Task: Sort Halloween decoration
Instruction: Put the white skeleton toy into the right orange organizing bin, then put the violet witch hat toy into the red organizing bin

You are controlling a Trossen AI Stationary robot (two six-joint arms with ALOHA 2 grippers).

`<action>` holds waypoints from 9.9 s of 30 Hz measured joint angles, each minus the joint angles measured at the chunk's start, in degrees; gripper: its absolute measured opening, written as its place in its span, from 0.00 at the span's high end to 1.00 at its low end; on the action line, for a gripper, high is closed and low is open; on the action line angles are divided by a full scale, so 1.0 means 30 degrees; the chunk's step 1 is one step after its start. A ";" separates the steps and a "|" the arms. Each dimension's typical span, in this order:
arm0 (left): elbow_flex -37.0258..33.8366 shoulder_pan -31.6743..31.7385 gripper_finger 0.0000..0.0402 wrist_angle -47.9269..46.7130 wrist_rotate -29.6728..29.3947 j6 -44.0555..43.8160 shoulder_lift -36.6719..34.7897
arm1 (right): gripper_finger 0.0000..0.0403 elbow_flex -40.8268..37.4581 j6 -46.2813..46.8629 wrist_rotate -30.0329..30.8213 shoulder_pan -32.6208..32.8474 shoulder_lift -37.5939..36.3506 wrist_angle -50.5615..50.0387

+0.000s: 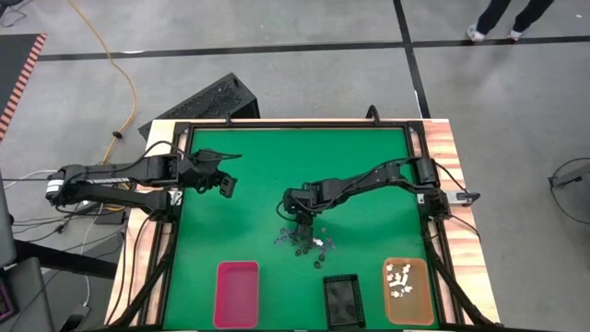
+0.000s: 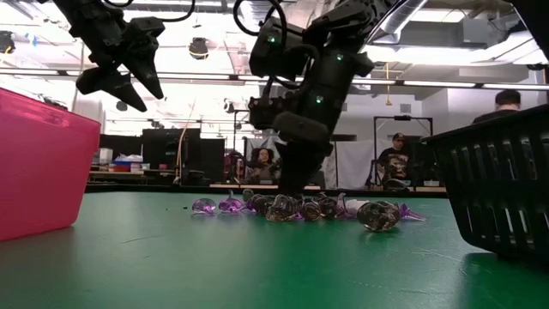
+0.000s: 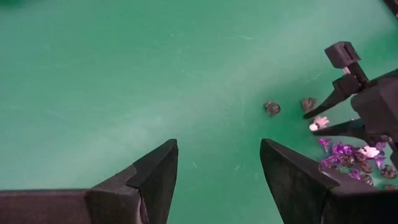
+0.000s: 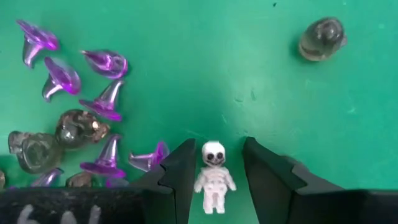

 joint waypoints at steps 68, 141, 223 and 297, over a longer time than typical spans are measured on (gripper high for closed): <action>-0.0015 0.0000 0.46 -0.0044 0.0011 -0.0532 0.0000 | 0.90 0.1427 3.6093 -0.2530 2.0897 -0.7375 -1.5665; -0.0015 0.0000 0.46 -0.0342 -0.0502 -0.0329 0.0006 | 0.82 -0.2759 0.5634 -0.1530 0.2015 -0.2528 -0.3790; -0.0015 0.0000 0.46 -0.1859 -0.0106 -0.0413 0.0003 | 0.65 1.2749 -0.0011 -0.1763 0.4440 0.3990 -0.2707; -0.0073 0.0000 0.46 -0.2040 -0.0667 -0.1433 0.0000 | 0.94 1.4638 0.5847 -0.0898 0.2021 0.6871 -1.0482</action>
